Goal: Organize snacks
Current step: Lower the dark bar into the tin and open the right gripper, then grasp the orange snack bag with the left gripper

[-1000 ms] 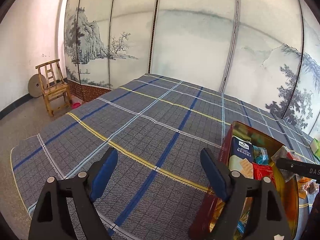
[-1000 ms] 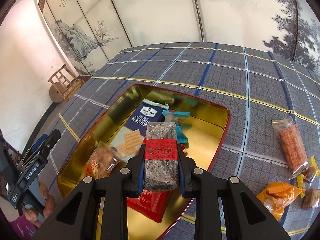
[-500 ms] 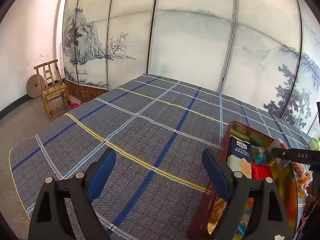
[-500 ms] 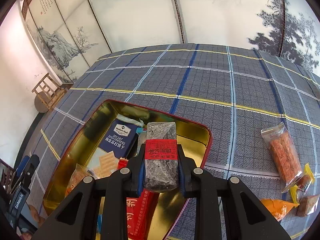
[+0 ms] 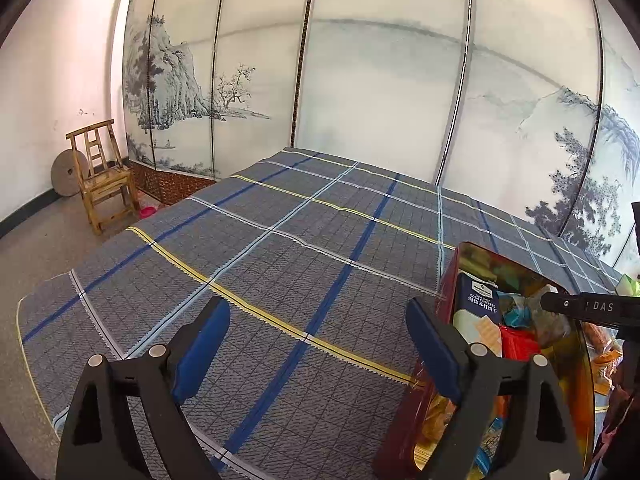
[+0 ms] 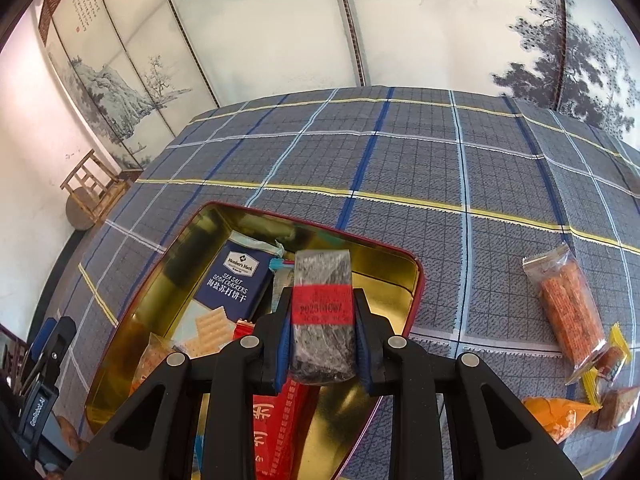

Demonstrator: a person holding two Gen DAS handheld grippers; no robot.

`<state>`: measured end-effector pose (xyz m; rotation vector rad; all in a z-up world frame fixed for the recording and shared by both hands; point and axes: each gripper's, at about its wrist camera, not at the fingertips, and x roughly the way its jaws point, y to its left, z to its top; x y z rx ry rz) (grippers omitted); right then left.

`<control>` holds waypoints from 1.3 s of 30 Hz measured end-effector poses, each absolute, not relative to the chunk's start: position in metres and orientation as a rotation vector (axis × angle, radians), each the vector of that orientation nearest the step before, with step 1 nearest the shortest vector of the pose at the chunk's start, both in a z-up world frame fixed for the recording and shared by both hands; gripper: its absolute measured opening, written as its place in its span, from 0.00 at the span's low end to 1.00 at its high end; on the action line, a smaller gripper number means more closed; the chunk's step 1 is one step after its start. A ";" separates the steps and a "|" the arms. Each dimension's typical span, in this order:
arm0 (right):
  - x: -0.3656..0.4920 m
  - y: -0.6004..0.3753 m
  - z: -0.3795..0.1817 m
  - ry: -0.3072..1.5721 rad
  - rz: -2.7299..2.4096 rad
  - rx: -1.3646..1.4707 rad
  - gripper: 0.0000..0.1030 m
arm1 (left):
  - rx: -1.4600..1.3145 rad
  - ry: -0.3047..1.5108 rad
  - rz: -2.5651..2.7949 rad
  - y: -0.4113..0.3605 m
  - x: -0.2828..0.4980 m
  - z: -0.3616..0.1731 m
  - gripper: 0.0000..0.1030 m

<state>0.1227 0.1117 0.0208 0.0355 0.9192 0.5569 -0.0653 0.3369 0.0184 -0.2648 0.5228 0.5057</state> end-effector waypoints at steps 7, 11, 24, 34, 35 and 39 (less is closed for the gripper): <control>0.119 0.100 0.032 0.872 0.580 0.093 0.30 | -0.263 0.523 0.507 0.336 -0.065 0.018 0.85; 0.108 0.088 0.044 0.819 0.592 0.118 0.30 | -0.265 0.523 0.512 0.336 -0.065 0.019 0.86; 0.050 -0.027 0.037 0.739 0.462 0.077 0.45 | -0.252 0.532 0.530 0.335 -0.065 0.017 0.86; 0.052 -0.177 -0.002 0.824 0.170 0.136 0.52 | -0.202 0.523 0.570 0.332 -0.068 0.019 0.87; 0.052 -0.190 -0.005 0.831 0.147 0.143 0.52 | -0.172 0.525 0.574 0.328 -0.068 0.021 0.87; 0.052 -0.233 -0.013 0.851 0.065 0.115 0.53 | -0.113 0.543 0.492 0.299 -0.074 0.050 0.83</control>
